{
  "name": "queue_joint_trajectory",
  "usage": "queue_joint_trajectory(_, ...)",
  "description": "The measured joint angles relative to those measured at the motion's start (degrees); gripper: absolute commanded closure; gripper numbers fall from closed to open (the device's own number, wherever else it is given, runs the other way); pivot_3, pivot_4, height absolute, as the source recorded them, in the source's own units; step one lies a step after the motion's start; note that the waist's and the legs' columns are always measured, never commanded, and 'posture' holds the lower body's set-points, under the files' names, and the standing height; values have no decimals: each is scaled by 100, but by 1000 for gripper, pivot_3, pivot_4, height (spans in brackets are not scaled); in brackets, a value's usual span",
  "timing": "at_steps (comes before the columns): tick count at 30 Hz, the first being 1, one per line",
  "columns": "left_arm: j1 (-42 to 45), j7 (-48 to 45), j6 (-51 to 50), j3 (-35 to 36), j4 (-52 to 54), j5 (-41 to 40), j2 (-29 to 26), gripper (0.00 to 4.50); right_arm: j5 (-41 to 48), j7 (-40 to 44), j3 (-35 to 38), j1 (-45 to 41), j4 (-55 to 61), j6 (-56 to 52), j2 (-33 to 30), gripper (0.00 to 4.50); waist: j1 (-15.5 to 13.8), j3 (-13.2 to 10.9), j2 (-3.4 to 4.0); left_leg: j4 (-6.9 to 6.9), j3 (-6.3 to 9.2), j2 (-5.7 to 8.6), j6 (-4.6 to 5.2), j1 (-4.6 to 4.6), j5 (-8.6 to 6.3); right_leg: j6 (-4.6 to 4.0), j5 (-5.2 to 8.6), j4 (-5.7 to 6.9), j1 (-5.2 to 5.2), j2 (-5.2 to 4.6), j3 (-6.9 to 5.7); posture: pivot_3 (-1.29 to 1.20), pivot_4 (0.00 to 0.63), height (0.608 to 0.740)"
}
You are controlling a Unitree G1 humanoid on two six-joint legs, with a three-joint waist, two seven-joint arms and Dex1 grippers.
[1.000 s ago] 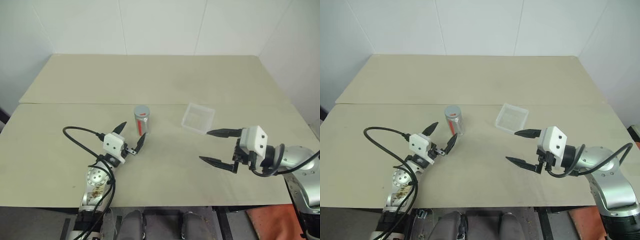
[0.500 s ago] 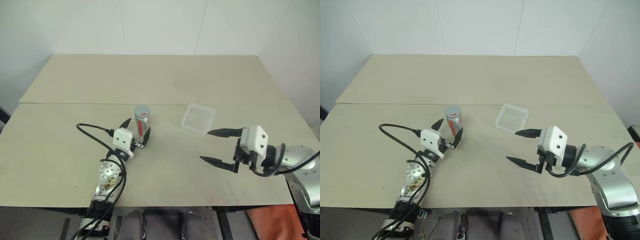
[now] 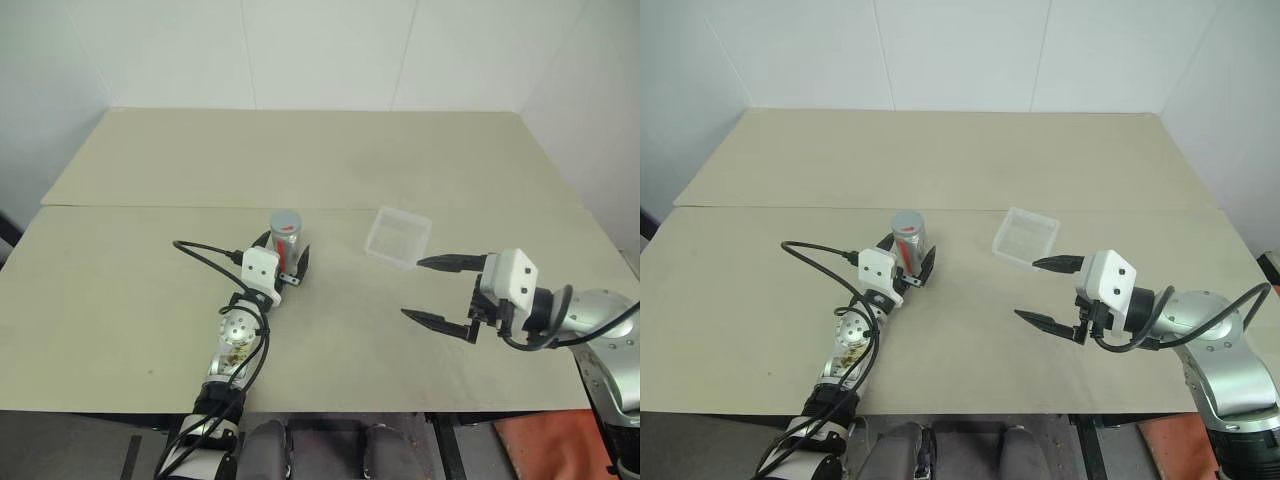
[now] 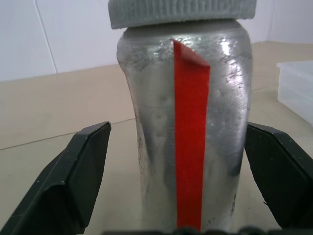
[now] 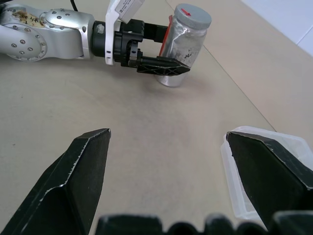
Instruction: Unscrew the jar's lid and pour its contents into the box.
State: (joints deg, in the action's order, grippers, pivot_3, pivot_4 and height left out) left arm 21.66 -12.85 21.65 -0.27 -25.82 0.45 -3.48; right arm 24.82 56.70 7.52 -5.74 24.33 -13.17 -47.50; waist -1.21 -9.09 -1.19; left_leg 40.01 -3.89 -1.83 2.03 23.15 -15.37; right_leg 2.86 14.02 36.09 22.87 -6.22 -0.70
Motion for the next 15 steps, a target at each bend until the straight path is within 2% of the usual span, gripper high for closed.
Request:
queue_joint_trajectory(1,21,33,40,-1,-29,11,5,0,-3,-12,0,1,1,0,0,49,-6,0,0,1,1,0,0,-1,0,0,0,0,-3,0,-1,0,150,740)
queue_joint_trajectory(4,64,61,115,1,-100,19,20,571,-49,-59,0,9,22,0,0,0,-22,0,0,1,2,0,0,-3,0,1,0,-2,-7,0,-2,0,150,740)
queue_joint_trajectory(10,130,-3,204,-19,-226,3,18,2446,-101,-81,0,111,128,0,1,0,-32,0,1,0,3,0,2,-28,-1,1,0,-10,-38,0,-5,0,150,740)
queue_joint_trajectory(15,159,-19,199,-17,-246,-11,15,2530,-108,-183,-1,124,163,0,1,0,-28,0,1,0,5,0,3,-28,-2,1,0,-13,-39,0,-7,0,150,740)
